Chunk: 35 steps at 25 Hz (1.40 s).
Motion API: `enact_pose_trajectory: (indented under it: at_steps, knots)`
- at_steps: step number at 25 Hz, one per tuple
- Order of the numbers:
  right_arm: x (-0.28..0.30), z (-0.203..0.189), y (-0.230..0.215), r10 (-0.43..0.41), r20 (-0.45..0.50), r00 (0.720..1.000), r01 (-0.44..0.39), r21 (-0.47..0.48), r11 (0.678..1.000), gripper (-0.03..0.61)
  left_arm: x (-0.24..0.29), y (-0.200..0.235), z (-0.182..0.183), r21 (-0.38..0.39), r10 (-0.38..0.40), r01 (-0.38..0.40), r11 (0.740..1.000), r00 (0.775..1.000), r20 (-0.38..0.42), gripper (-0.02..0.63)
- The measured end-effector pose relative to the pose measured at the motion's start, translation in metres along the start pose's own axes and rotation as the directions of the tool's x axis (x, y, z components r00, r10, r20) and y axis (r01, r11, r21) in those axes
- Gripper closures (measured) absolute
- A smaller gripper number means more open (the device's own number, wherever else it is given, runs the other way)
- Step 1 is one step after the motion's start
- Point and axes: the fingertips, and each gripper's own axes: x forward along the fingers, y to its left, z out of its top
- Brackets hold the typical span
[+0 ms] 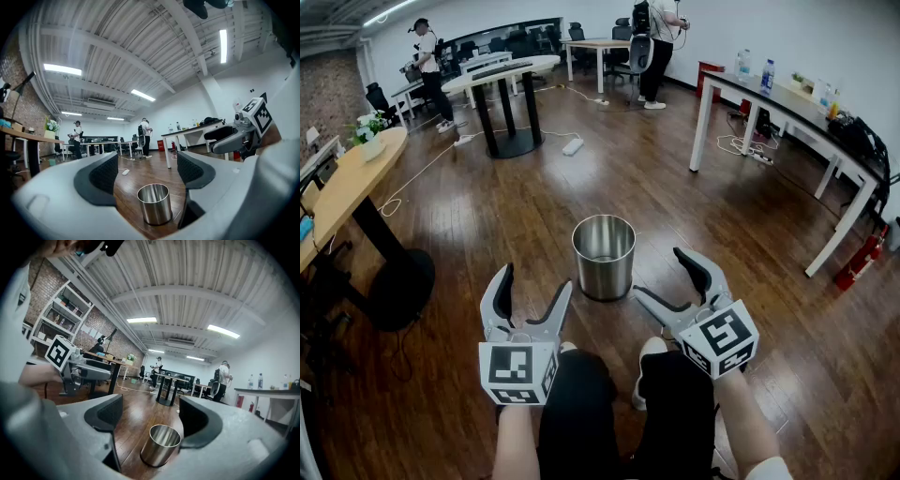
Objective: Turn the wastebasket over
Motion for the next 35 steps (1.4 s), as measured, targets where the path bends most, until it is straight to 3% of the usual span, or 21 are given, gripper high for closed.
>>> enact_pose_trajectory:
  at_steps: [11,23,27,35]
  knots:
    - [0.090,-0.064,-0.046,0.144,-0.153,0.978,-0.152,-0.043,0.987,0.216,0.096,0.023,-0.074,-0.020,-0.083,0.082,0.996,0.992,-0.093,0.209]
    - [0.181,-0.157,-0.041,0.343,-0.347,0.873,-0.371,-0.017,0.928,0.218,0.152,0.039,-0.138,-0.033,-0.130,0.127,0.991,0.983,-0.131,0.218]
    - [0.217,-0.181,-0.027,0.418,-0.412,0.809,-0.457,0.005,0.889,0.264,0.167,0.058,-0.161,-0.052,-0.122,0.114,0.992,0.977,-0.177,0.218]
    - [0.267,-0.259,0.002,0.529,-0.572,0.627,-0.622,0.041,0.782,0.265,0.201,0.079,-0.204,-0.045,-0.104,0.096,0.994,0.969,-0.223,0.218]
